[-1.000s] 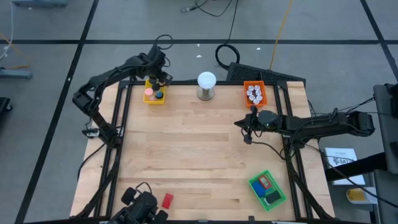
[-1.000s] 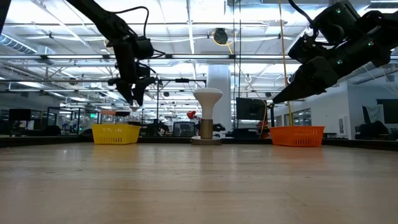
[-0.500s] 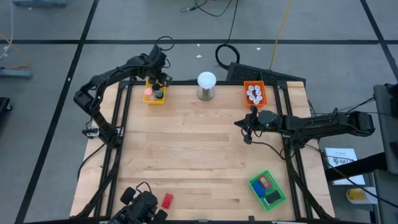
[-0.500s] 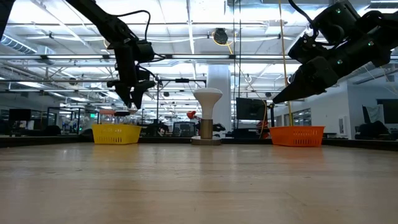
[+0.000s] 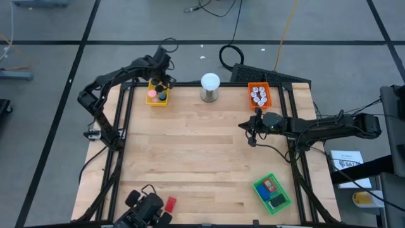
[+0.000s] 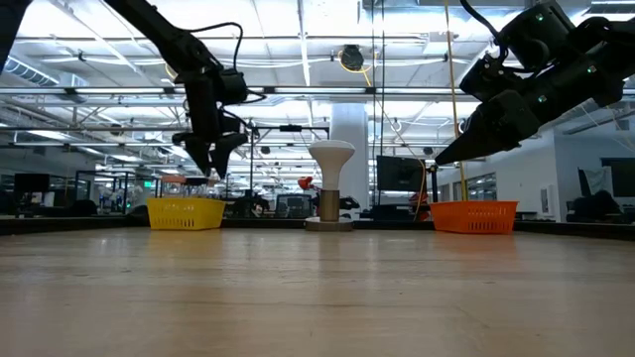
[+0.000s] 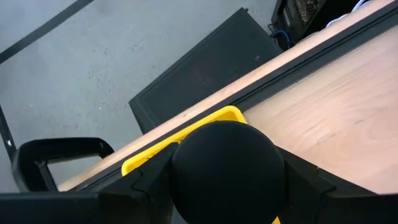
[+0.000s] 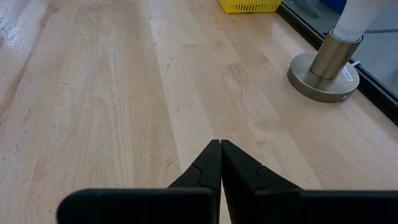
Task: Pick & Place Office items
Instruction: Put the orange hour glass into the yellow bin, then put the red digital clock into the green bin
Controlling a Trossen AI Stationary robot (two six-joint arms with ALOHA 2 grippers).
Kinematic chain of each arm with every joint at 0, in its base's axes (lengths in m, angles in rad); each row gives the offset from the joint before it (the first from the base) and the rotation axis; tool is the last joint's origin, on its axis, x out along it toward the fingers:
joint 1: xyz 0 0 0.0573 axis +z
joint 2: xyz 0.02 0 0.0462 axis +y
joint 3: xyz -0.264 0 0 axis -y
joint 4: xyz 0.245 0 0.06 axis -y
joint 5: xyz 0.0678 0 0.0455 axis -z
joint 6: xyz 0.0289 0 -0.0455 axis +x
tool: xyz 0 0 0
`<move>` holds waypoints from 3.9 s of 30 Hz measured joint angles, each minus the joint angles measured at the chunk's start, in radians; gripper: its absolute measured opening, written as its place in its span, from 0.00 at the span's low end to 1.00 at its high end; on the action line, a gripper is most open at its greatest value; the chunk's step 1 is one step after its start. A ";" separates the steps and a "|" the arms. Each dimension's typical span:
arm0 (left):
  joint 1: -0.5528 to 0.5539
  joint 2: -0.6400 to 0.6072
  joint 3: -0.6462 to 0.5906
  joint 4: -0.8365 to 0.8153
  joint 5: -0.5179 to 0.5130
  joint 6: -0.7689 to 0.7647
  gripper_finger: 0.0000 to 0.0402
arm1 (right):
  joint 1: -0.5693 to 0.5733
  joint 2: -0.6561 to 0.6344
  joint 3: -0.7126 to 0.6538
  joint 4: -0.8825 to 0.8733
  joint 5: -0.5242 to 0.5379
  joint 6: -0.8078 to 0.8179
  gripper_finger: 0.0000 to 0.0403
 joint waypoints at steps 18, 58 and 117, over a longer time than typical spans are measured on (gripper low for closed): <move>-0.010 -0.022 -0.001 0.000 -0.036 0.022 0.75 | 0.000 0.000 0.000 0.000 0.000 0.000 0.00; -1.494 -0.245 -0.424 0.220 -0.138 -0.919 0.01 | 0.338 0.165 0.000 0.366 0.059 0.015 0.00; -1.732 0.302 0.209 -0.278 -0.503 -1.312 0.39 | 0.485 0.224 0.000 0.388 0.143 -0.012 0.00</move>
